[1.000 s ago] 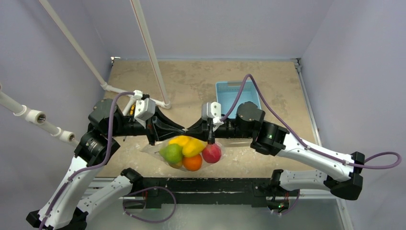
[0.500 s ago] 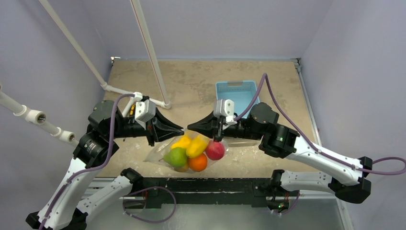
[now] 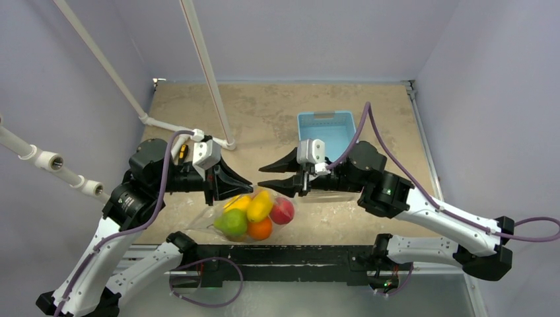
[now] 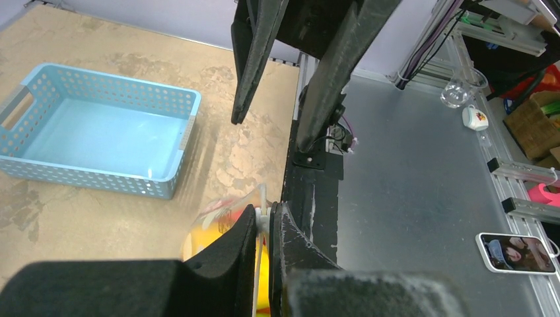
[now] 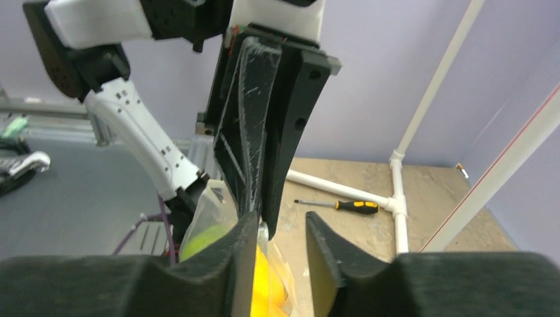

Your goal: Place the food in the zip-top bag and seal the zipper

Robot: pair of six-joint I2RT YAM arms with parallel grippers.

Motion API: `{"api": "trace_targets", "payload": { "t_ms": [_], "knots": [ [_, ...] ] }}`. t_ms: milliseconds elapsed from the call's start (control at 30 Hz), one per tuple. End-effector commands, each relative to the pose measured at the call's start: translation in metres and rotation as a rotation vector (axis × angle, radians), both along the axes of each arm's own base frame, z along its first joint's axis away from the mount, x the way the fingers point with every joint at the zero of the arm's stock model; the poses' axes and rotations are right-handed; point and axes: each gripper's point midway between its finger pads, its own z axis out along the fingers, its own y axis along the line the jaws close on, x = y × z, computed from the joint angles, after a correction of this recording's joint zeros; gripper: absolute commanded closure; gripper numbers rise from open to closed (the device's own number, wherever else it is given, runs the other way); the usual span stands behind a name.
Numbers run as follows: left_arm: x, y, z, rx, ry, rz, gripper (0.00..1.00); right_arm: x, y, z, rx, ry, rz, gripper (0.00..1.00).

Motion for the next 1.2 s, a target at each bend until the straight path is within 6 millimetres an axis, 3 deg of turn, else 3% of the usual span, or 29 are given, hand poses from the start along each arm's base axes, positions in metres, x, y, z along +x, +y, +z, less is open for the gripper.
{"api": "trace_targets", "payload": {
  "t_ms": [0, 233, 467, 600, 1000, 1167],
  "knots": [
    [0.000, 0.001, 0.007, -0.012, -0.053, -0.003, 1.00, -0.018, -0.001, -0.014, -0.054, -0.018, 0.101, 0.61],
    [0.001, 0.000, 0.006, -0.011, -0.050, -0.007, 1.00, -0.028, 0.004, -0.038, -0.113, -0.010, 0.182, 0.51],
    [-0.001, -0.002, 0.011, -0.029, -0.053, -0.024, 1.00, -0.019, 0.018, -0.059, -0.131, 0.015, 0.166, 0.45],
    [-0.002, -0.002, 0.013, -0.033, -0.055, -0.027, 1.00, -0.014, 0.026, -0.061, -0.112, 0.018, 0.155, 0.43],
    [-0.003, -0.001, 0.018, -0.042, -0.066, -0.024, 1.00, -0.014, 0.042, -0.067, -0.072, 0.034, 0.192, 0.45],
    [-0.005, -0.001, 0.022, -0.049, -0.072, -0.027, 1.00, -0.015, 0.044, -0.069, -0.062, 0.045, 0.197, 0.53]
  ]
}}
